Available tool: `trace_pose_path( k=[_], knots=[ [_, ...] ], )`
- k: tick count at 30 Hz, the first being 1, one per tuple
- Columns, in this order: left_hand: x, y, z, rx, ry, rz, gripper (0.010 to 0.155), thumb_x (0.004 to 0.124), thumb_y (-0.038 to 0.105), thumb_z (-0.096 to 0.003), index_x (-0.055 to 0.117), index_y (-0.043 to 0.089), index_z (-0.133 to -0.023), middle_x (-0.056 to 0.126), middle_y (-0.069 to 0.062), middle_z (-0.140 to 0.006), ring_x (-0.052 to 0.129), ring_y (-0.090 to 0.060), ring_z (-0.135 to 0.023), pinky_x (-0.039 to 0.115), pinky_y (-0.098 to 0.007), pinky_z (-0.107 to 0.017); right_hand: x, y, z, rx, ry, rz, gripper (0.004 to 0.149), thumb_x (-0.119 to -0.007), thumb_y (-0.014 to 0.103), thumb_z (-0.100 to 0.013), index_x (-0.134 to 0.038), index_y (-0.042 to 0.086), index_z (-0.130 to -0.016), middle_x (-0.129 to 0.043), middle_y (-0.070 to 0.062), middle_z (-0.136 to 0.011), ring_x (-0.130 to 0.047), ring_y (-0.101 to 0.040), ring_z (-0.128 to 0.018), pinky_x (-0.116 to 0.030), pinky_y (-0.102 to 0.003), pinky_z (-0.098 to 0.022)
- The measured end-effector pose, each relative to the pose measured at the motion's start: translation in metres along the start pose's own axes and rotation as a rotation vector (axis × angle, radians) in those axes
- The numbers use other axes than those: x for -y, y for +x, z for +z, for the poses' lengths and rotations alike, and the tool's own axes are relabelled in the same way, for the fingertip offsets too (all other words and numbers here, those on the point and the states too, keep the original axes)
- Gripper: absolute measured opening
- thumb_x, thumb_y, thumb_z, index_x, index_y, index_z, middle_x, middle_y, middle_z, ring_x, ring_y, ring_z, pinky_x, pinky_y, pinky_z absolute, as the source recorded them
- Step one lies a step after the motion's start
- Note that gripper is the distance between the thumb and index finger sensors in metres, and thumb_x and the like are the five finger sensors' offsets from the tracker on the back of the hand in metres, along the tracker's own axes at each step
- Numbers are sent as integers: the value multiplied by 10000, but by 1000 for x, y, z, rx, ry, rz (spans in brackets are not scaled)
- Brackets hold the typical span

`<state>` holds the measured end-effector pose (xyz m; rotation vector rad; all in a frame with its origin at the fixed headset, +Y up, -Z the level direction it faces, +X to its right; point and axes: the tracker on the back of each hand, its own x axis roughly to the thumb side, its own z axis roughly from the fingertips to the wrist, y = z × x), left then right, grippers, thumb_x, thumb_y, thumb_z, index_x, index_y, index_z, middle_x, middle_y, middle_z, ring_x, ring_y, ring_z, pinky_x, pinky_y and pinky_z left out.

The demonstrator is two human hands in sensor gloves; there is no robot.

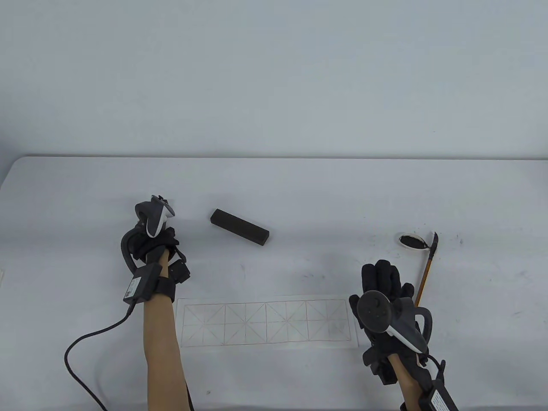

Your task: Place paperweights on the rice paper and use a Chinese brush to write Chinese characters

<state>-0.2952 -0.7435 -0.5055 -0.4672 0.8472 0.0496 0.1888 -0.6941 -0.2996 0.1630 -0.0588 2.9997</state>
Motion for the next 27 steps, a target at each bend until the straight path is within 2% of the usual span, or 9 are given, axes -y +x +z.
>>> trace_pose_path(
  k=[1,6,8,15,20,27],
  knots=[
    [1,0,0,-5,9,0,778,554,607,-547,201,415,-1212,488,96,-1204,656,-174,-1007,523,-379,-892,0,0,0,0,0,0,735,-628,358,-587,-237,9,-1102,-116,-329,-1106,-235,-539,-1029,-315,-780,-634],
    [0,0,1,-12,-3,1,783,584,625,-536,262,402,-1215,520,93,-1169,685,-106,-981,552,-357,-880,0,0,0,5,-3,-3,735,-628,358,-586,-238,9,-1102,-119,-325,-1108,-237,-538,-1030,-317,-779,-635],
    [0,0,0,-12,-3,2,793,595,637,-524,295,377,-1211,543,80,-1140,709,-132,-944,579,-347,-862,0,0,0,7,-1,-3,734,-628,358,-587,-237,10,-1102,-118,-326,-1107,-234,-540,-1028,-317,-779,-635],
    [0,-4,7,36,59,8,784,628,632,-495,439,299,-1179,644,39,-1069,796,-112,-871,683,-359,-798,1,1,0,15,-3,-5,732,-627,359,-587,-239,12,-1102,-117,-326,-1108,-235,-539,-1029,-317,-778,-636],
    [-17,-16,22,117,144,86,789,631,636,-480,485,270,-1164,685,23,-1036,850,-117,-807,741,-355,-733,2,1,0,15,-17,-12,733,-627,358,-587,-238,11,-1102,-116,-326,-1108,-234,-539,-1029,-318,-779,-635],
    [-31,-43,67,280,372,73,795,657,639,-446,596,214,-1115,778,-17,-947,936,-106,-681,824,-345,-623,5,0,1,20,-34,-25,731,-628,358,-587,-245,9,-1102,-123,-329,-1108,-240,-540,-1029,-322,-777,-635]
  ],
)
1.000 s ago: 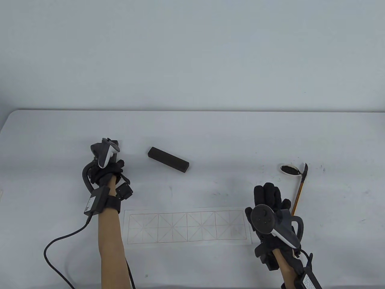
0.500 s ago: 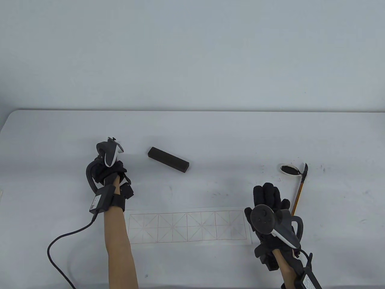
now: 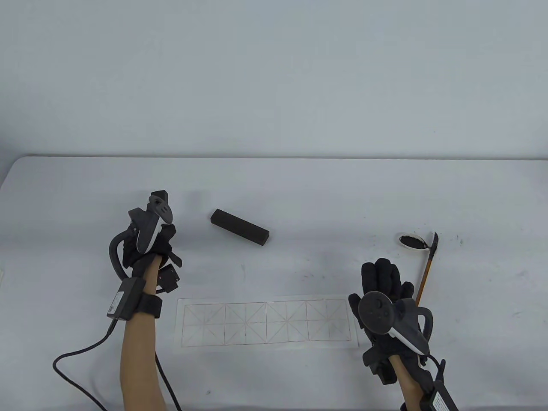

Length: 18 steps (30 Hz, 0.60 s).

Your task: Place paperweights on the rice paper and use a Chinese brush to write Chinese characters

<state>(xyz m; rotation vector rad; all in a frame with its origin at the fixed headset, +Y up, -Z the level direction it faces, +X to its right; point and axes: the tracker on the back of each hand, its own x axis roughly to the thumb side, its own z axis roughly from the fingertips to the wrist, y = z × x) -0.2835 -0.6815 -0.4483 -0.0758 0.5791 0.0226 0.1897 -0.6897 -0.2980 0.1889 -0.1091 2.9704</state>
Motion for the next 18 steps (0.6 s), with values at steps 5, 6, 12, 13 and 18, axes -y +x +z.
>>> trace_pose_path(
  k=[5,6,12,13,18],
  knots=[
    [-13,-15,39,79,68,-9,800,658,645,-442,609,205,-1108,789,-20,-932,948,-102,-657,835,-336,-603,4,-1,2,0,-20,-14,731,-628,358,-587,-244,9,-1102,-125,-327,-1109,-242,-539,-1029,-322,-777,-637],
    [-14,-19,49,90,73,-11,798,657,646,-442,610,207,-1106,789,-16,-930,950,-99,-652,838,-333,-598,4,-2,2,-1,-22,-15,731,-628,358,-586,-245,10,-1102,-125,-328,-1108,-242,-539,-1029,-322,-778,-635],
    [-4,-38,96,128,44,-26,802,656,649,-443,621,192,-1102,795,-30,-917,959,-97,-632,846,-326,-579,7,-6,3,-23,-39,-14,731,-628,359,-586,-244,13,-1103,-124,-324,-1110,-241,-537,-1032,-319,-777,-639],
    [0,-41,104,134,38,-21,800,656,648,-444,622,193,-1101,795,-27,-918,959,-98,-632,846,-327,-580,7,-7,3,-25,-41,-17,731,-628,360,-586,-243,14,-1103,-124,-324,-1110,-240,-537,-1031,-321,-777,-638],
    [17,-45,134,167,-3,-43,801,654,649,-444,625,188,-1098,797,-28,-912,960,-96,-625,848,-325,-573,7,-5,4,-10,-31,-25,730,-627,360,-587,-244,13,-1103,-124,-325,-1110,-242,-536,-1031,-322,-777,-637]
  ],
)
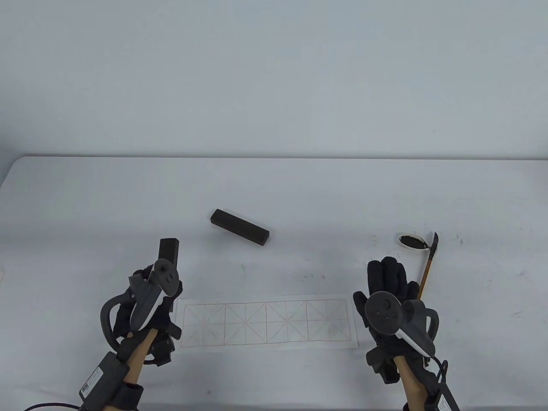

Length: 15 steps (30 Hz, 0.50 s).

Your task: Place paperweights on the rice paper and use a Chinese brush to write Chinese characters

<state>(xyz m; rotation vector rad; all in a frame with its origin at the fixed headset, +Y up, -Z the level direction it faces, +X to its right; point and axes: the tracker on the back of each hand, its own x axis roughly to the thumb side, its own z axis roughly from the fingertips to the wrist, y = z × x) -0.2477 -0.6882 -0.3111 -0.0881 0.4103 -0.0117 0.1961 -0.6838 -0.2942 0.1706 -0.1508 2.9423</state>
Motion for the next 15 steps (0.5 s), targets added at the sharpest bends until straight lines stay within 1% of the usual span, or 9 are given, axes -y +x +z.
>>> trace_pose_path(
  k=[4,6,9,15],
  knots=[
    [16,4,19,23,-38,-52,801,650,653,-443,630,188,-1094,801,-27,-906,963,-89,-616,851,-317,-567,2,2,1,12,-1,-10,730,-627,360,-587,-244,14,-1103,-124,-325,-1110,-241,-537,-1032,-322,-776,-639],
    [23,4,25,20,-64,-61,801,648,655,-444,631,189,-1094,803,-25,-905,968,-86,-611,855,-314,-561,3,1,2,12,-6,-15,731,-627,360,-587,-243,14,-1103,-123,-324,-1110,-240,-537,-1031,-321,-777,-638],
    [32,3,28,0,-100,-76,799,644,656,-447,631,188,-1094,803,-23,-903,974,-81,-606,859,-307,-555,4,1,2,14,-8,-18,731,-627,361,-587,-244,11,-1103,-124,-329,-1108,-240,-538,-1030,-323,-777,-637],
    [44,-4,31,-30,-134,-111,795,644,658,-445,645,189,-1087,813,-17,-897,994,-70,-594,872,-295,-540,4,3,3,22,0,-19,731,-627,362,-587,-245,12,-1103,-126,-325,-1109,-241,-539,-1030,-323,-777,-637]
  ],
)
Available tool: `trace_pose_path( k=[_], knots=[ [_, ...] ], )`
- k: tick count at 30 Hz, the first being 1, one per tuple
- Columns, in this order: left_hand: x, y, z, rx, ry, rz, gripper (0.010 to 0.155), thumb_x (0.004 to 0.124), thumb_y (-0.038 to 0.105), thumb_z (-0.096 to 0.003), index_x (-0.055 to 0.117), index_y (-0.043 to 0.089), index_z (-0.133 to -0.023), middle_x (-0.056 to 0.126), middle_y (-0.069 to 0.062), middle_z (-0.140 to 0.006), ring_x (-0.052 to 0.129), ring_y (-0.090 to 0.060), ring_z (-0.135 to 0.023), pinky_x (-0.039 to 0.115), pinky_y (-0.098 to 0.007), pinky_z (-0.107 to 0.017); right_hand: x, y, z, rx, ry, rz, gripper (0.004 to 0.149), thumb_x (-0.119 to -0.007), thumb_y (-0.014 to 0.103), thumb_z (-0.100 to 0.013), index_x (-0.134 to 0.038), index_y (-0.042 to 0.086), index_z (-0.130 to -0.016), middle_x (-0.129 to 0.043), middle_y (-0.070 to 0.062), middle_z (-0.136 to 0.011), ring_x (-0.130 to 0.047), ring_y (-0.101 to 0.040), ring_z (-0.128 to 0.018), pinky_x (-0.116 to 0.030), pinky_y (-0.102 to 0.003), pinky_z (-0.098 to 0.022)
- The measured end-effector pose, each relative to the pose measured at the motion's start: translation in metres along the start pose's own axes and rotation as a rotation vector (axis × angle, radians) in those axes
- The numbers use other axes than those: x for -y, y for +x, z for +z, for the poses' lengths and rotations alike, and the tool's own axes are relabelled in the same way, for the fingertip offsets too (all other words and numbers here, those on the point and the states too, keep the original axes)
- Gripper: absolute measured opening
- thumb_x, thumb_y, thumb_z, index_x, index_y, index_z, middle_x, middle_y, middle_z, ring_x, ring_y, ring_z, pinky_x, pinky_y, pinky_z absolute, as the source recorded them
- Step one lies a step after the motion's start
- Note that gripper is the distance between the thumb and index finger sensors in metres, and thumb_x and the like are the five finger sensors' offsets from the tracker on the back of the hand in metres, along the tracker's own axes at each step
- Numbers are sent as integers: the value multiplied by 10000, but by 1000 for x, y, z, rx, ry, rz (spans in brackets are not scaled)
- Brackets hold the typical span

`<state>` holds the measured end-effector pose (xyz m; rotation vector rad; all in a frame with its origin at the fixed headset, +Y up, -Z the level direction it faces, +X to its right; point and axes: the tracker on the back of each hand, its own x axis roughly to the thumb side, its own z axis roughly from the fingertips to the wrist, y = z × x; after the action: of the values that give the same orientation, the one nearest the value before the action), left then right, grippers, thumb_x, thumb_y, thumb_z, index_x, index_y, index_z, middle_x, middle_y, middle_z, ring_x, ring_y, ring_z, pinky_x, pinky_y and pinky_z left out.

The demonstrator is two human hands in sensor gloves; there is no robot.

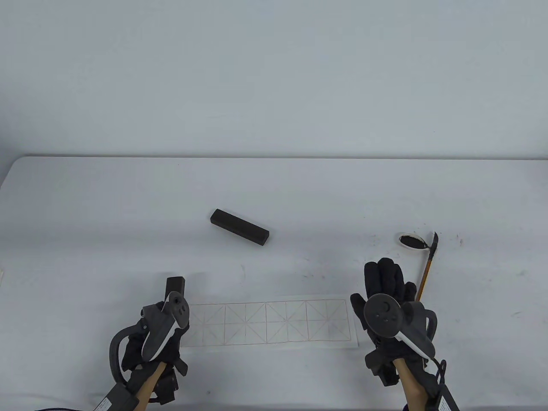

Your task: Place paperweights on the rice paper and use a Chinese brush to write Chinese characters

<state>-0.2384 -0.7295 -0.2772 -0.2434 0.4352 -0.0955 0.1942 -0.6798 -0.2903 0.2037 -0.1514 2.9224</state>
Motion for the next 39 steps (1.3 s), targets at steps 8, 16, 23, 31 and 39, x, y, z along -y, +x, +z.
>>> trace_pose_path(
  k=[8,16,23,31,39],
  knots=[
    [14,1,-1,2,-31,-31,796,644,656,-447,634,190,-1092,810,-18,-900,999,-71,-596,874,-296,-539,1,0,1,-3,3,-4,732,-627,361,-587,-244,12,-1103,-125,-326,-1109,-242,-538,-1030,-323,-777,-637],
    [20,4,-2,0,-56,-54,794,649,652,-449,618,189,-1093,799,-23,-907,1000,-81,-598,872,-299,-539,2,1,1,-7,10,-5,731,-626,361,-587,-245,10,-1103,-125,-327,-1109,-244,-539,-1029,-324,-777,-636],
    [22,5,0,6,-49,-70,804,633,652,-456,583,184,-1108,772,-32,-933,976,-87,-616,854,-313,-560,2,2,1,-11,23,-2,731,-626,361,-588,-244,10,-1103,-126,-327,-1109,-240,-540,-1029,-323,-777,-636],
    [19,8,-8,-12,-96,-60,802,630,651,-463,553,200,-1121,749,-22,-963,966,-91,-641,842,-317,-582,2,3,0,-9,28,-3,732,-626,361,-588,-243,9,-1103,-124,-327,-1109,-241,-540,-1029,-323,-777,-636],
    [18,9,-13,-14,-111,-38,805,629,650,-464,534,212,-1132,736,-20,-985,955,-95,-661,830,-324,-600,2,3,0,-8,37,4,733,-626,362,-587,-244,8,-1103,-126,-328,-1108,-243,-541,-1029,-323,-778,-635]
  ],
)
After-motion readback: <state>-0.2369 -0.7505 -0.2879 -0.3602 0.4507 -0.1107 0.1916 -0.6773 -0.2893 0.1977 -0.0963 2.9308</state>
